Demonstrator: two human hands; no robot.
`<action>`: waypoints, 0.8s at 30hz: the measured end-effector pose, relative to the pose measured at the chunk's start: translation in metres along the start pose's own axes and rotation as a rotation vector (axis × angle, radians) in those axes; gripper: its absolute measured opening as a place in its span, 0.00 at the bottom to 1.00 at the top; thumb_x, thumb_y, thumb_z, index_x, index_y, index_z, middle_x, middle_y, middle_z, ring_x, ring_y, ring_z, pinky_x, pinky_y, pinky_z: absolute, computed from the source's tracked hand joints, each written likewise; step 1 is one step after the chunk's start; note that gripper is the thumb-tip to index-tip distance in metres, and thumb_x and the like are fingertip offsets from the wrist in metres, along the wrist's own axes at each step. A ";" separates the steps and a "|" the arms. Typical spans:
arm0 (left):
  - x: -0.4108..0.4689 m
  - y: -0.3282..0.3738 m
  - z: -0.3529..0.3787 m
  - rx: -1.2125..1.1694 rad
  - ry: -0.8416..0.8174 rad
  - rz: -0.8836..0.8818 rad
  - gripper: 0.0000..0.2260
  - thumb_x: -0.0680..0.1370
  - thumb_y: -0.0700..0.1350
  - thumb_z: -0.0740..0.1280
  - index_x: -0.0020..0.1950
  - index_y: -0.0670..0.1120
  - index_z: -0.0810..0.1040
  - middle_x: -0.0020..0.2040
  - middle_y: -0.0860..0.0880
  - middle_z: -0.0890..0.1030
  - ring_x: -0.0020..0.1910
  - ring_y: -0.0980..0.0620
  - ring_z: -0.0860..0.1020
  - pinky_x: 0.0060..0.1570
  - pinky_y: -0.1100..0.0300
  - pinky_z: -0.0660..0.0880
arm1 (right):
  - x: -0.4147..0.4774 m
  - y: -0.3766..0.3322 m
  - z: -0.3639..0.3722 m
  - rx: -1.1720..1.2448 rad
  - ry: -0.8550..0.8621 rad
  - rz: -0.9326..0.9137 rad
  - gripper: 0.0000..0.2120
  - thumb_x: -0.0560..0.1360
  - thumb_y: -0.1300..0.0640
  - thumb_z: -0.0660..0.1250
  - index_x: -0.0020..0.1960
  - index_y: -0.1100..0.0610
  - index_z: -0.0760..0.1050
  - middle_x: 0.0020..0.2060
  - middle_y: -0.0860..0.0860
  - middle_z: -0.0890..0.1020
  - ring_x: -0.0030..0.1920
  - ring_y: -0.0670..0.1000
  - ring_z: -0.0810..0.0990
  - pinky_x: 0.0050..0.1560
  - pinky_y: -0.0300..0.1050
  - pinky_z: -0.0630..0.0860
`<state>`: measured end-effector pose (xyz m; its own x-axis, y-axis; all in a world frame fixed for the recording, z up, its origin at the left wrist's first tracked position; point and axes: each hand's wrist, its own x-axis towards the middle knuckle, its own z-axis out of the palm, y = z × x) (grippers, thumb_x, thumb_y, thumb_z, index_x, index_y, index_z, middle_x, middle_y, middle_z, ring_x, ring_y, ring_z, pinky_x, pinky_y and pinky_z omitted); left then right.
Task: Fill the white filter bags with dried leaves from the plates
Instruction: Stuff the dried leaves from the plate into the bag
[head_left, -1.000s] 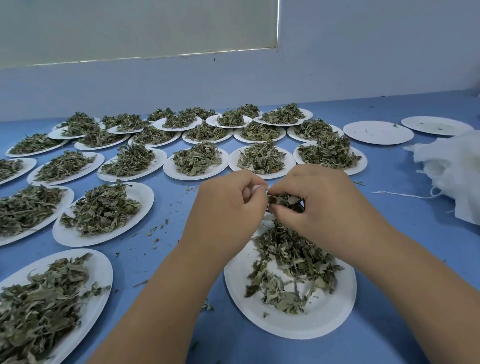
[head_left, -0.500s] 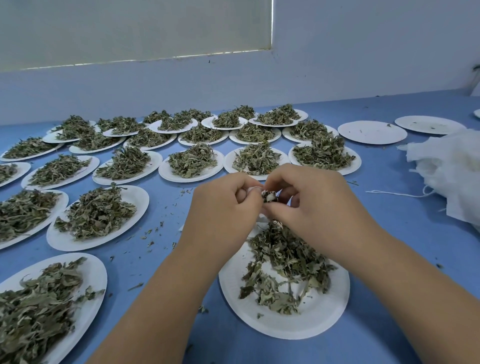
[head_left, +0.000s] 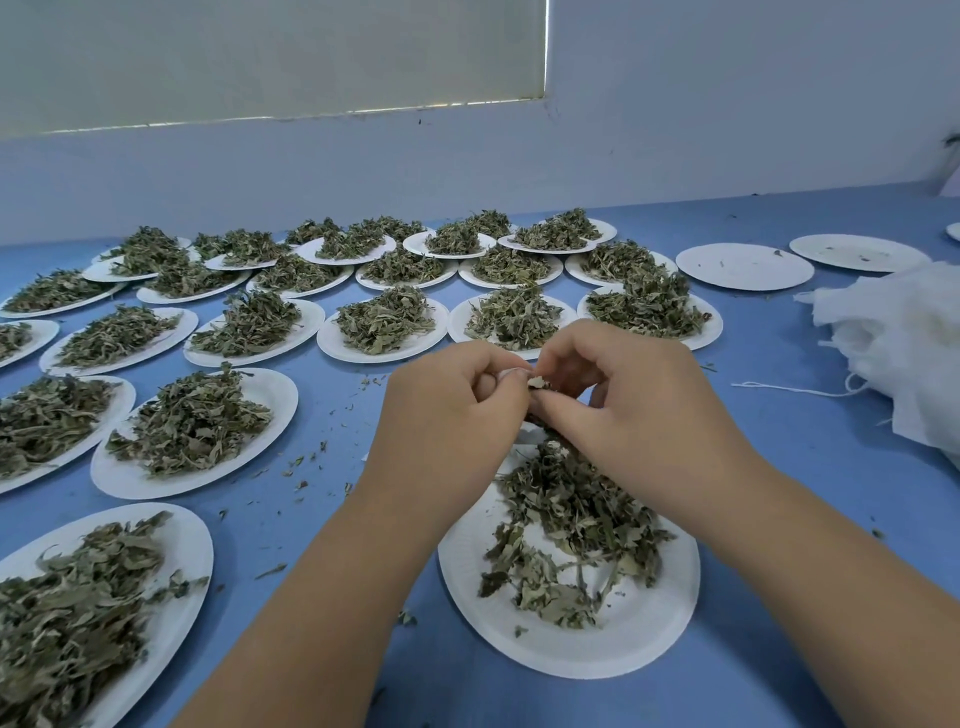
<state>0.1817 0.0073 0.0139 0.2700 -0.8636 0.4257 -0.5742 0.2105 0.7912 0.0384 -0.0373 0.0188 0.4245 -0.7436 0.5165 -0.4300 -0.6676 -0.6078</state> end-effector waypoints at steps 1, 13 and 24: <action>0.000 0.000 0.000 -0.005 -0.002 -0.002 0.09 0.76 0.41 0.67 0.39 0.50 0.83 0.31 0.38 0.76 0.28 0.47 0.74 0.26 0.70 0.68 | 0.000 0.000 0.000 -0.033 -0.001 -0.007 0.05 0.70 0.54 0.73 0.40 0.48 0.77 0.33 0.41 0.79 0.35 0.37 0.76 0.35 0.29 0.69; -0.002 0.004 -0.004 -0.071 -0.025 -0.021 0.09 0.76 0.39 0.67 0.40 0.49 0.84 0.30 0.42 0.80 0.27 0.53 0.78 0.27 0.65 0.74 | 0.002 0.003 0.002 -0.186 -0.019 -0.126 0.04 0.74 0.54 0.71 0.47 0.49 0.85 0.36 0.49 0.74 0.42 0.50 0.72 0.41 0.48 0.71; 0.000 0.004 -0.008 -0.119 0.062 -0.072 0.10 0.76 0.38 0.67 0.38 0.50 0.83 0.24 0.47 0.72 0.20 0.59 0.71 0.23 0.69 0.68 | 0.004 0.001 -0.010 0.115 -0.020 -0.003 0.07 0.75 0.55 0.68 0.48 0.44 0.81 0.34 0.37 0.78 0.32 0.36 0.75 0.34 0.25 0.67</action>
<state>0.1858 0.0114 0.0205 0.3569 -0.8492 0.3891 -0.4567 0.2047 0.8657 0.0313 -0.0415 0.0264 0.4418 -0.7403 0.5067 -0.3348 -0.6601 -0.6725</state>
